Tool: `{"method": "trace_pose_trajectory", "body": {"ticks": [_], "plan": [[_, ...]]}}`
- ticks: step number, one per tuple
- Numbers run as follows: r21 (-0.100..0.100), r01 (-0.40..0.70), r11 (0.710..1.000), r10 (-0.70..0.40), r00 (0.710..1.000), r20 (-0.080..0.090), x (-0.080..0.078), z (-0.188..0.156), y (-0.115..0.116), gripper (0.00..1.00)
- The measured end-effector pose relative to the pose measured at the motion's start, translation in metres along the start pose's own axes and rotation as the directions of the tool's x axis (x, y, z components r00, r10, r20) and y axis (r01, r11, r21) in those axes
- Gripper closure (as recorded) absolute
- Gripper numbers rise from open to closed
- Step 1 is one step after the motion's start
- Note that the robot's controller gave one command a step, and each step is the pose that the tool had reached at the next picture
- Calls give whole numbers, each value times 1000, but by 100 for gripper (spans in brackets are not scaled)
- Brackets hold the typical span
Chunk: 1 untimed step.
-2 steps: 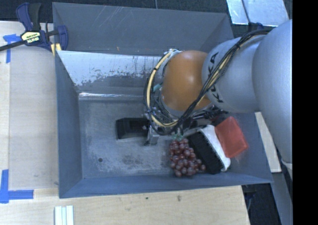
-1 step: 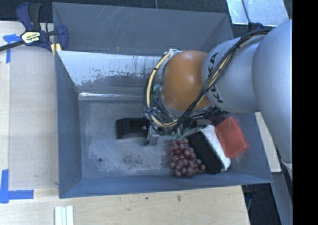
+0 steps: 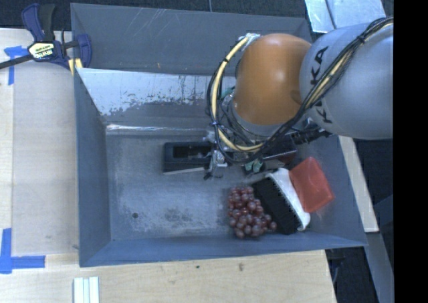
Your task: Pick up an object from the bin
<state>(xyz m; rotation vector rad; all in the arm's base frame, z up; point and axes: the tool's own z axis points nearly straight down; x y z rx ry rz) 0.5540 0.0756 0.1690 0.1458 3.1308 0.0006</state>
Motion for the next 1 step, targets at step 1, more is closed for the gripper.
{"method": "trace_pose_trajectory", "body": {"ticks": [1], "plan": [[0,0,1000,0,1000,0,0,0,0,100]]}}
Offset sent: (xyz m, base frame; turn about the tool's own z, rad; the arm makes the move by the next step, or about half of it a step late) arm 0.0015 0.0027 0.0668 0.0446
